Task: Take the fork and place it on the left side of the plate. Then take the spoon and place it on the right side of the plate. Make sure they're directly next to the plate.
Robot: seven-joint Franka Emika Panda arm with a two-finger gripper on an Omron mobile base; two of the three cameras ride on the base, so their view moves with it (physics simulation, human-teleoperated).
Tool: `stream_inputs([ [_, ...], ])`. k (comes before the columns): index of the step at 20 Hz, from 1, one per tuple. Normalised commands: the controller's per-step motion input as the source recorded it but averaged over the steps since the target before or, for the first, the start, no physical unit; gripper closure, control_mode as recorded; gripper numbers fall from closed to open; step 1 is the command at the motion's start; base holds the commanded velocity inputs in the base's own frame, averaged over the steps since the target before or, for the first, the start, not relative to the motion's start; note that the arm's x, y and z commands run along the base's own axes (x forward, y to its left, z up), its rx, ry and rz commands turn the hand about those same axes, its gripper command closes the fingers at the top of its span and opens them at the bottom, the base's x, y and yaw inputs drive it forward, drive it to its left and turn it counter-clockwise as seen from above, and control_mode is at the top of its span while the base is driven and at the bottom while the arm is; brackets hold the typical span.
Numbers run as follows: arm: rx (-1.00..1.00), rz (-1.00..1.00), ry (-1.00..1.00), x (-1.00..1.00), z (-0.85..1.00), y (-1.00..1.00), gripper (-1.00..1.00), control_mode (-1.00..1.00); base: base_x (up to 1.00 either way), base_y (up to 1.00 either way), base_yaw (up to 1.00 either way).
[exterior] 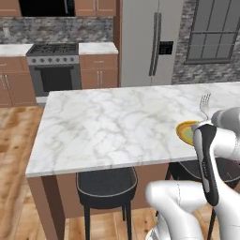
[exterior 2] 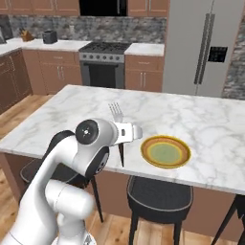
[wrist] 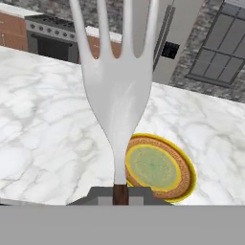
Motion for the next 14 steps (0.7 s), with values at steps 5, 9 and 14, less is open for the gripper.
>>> stream_inputs([
  [5,0.00,0.00,0.00,0.00,0.00,0.00,1.00,1.00,0.78,-0.04,-0.16],
  [9,0.00,0.00,0.00,0.00,0.00,0.00,1.00,1.00,0.82,-0.01,-0.10],
  [14,0.00,-0.03,0.15,0.79,-0.15,0.02,1.00,-1.00,0.19,0.00,-0.01],
])
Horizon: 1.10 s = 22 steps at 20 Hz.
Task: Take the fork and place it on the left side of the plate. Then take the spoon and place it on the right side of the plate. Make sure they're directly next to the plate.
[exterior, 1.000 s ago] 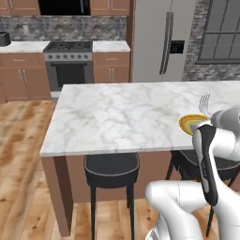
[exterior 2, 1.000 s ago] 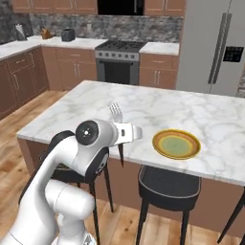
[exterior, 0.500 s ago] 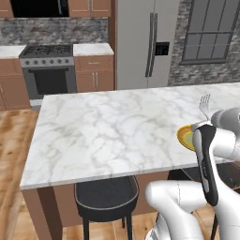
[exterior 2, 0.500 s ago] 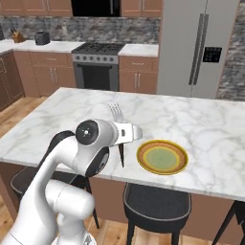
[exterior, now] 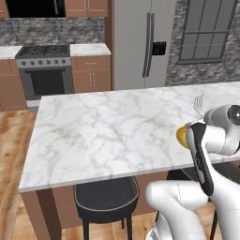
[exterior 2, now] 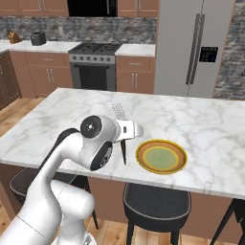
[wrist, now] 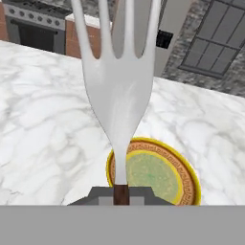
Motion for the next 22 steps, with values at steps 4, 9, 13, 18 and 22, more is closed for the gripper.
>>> stream_inputs([
  [4,0.00,-0.04,0.40,1.00,-0.29,0.19,1.00,-1.00,0.00,0.00,0.00],
  [9,0.00,0.00,0.45,0.88,-0.47,0.18,1.00,-1.00,0.00,0.00,0.00],
  [13,0.00,0.00,0.33,0.58,-0.63,0.19,1.00,-1.00,0.00,0.00,0.00],
  [18,0.01,0.00,0.15,0.22,-0.67,0.11,1.00,-1.00,0.00,0.00,0.00],
  [22,0.05,-0.01,0.01,0.00,-0.60,0.00,1.00,-1.00,0.00,0.00,0.00],
])
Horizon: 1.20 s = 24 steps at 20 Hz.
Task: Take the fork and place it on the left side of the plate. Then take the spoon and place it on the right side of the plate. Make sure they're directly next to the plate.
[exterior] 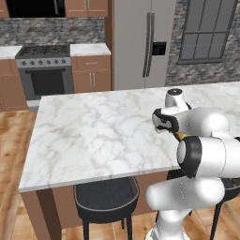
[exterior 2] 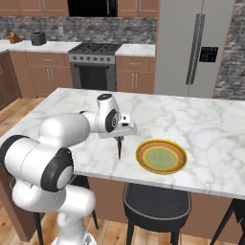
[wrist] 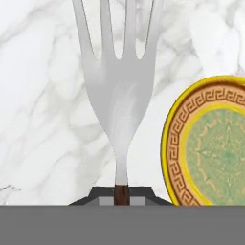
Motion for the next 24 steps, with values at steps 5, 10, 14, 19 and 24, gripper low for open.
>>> stream_inputs([
  [5,0.07,-0.09,0.00,0.00,-0.48,0.00,1.00,-1.00,0.00,0.00,0.00],
  [10,0.04,-0.12,0.00,0.09,-0.36,0.00,1.00,-1.00,0.00,0.00,0.00],
  [14,0.00,-0.13,0.01,0.26,-0.26,0.00,1.00,-1.00,0.00,0.00,0.00],
  [19,0.00,-0.11,0.05,0.36,-0.20,0.00,1.00,-1.00,0.00,0.00,0.00],
  [24,0.00,-0.07,0.04,0.34,-0.24,0.00,1.00,-1.00,0.00,0.00,0.00],
])
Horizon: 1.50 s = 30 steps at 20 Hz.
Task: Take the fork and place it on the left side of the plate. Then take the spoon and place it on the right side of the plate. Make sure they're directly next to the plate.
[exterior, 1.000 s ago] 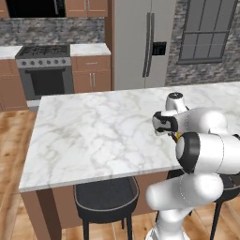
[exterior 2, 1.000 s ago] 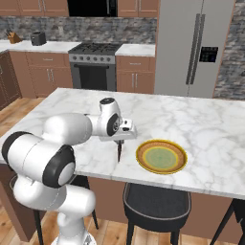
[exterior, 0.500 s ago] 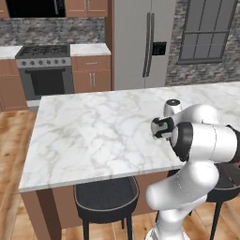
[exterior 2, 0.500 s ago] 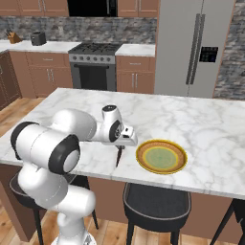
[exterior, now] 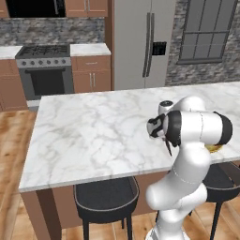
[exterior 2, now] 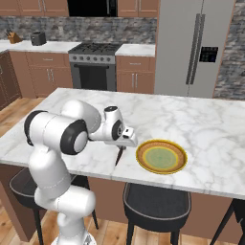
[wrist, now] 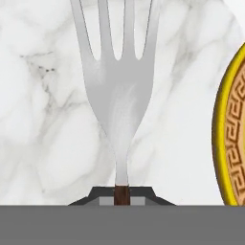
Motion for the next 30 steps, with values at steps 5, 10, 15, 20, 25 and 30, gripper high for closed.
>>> stream_inputs([
  [5,0.01,-0.03,0.04,0.37,-0.20,-0.01,1.00,-1.00,0.00,0.00,0.00],
  [10,0.00,0.00,0.06,0.27,-0.25,-0.07,1.00,-1.00,0.00,0.00,0.00],
  [15,0.02,0.00,0.01,0.22,-0.28,-0.11,1.00,-1.00,0.00,0.00,0.00],
  [20,0.03,0.00,0.00,0.16,-0.29,-0.10,1.00,-1.00,0.00,0.00,0.00],
  [25,0.01,0.00,0.00,0.05,-0.36,-0.02,-1.00,-1.00,0.00,0.00,0.00],
  [30,0.02,0.00,-0.05,-0.25,0.10,0.00,-1.00,-1.00,0.00,0.00,0.00],
])
